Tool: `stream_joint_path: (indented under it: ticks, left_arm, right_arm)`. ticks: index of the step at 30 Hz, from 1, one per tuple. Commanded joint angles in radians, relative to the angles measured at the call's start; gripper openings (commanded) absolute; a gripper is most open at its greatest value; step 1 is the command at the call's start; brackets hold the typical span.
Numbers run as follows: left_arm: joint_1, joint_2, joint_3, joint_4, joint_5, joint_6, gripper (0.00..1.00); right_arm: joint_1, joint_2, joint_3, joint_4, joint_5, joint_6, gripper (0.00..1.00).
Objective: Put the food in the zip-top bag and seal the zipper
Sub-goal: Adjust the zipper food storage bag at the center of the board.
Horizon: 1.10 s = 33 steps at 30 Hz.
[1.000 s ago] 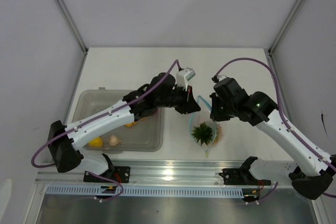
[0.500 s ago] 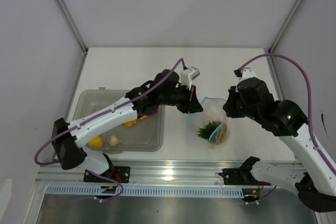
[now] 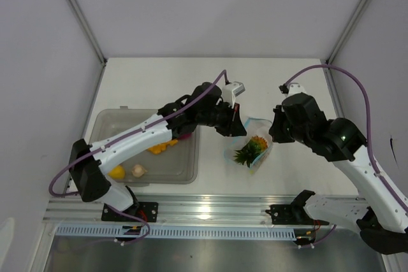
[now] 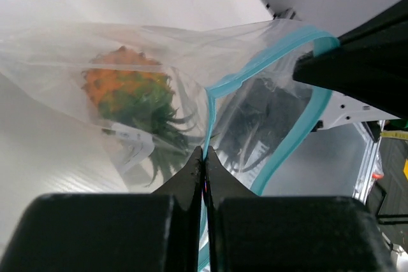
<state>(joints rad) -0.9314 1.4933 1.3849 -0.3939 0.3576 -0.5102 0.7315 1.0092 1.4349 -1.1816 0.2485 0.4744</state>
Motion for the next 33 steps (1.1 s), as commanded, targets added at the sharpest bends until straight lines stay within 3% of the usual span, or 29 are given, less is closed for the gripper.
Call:
stream_joint_path:
  ticks: [1,4,7,8,11,20,25,33]
  left_arm:
    - [0.008,0.036,0.016,-0.022,0.029,0.036,0.01]
    - [0.009,0.027,0.011,-0.028,0.024,0.062,0.1]
    - [0.009,-0.01,-0.003,-0.03,0.0,0.075,0.44]
    - [0.009,-0.03,-0.016,-0.028,-0.011,0.078,0.67]
    - [0.016,-0.125,-0.072,-0.026,-0.092,0.091,0.99]
    - [0.081,-0.482,-0.224,-0.126,-0.313,0.084,0.99]
    - [0.288,-0.576,-0.386,-0.226,-0.229,-0.019,0.99]
    - [0.557,-0.647,-0.544,-0.338,-0.252,-0.108,1.0]
  right_arm:
    - [0.005,0.014,-0.022,0.025,0.02,0.015,0.0]
    - [0.002,0.023,-0.013,0.019,0.043,0.003,0.0]
    - [-0.007,0.048,0.007,-0.018,0.072,-0.003,0.0]
    - [-0.007,0.052,0.012,-0.026,0.078,-0.002,0.0]
    - [-0.011,0.063,0.016,-0.042,0.09,0.004,0.0]
    - [-0.012,0.097,-0.031,-0.001,0.064,-0.003,0.0]
    - [-0.012,0.126,-0.031,0.025,0.049,-0.025,0.0]
    - [-0.014,0.149,-0.059,0.062,0.014,-0.046,0.0]
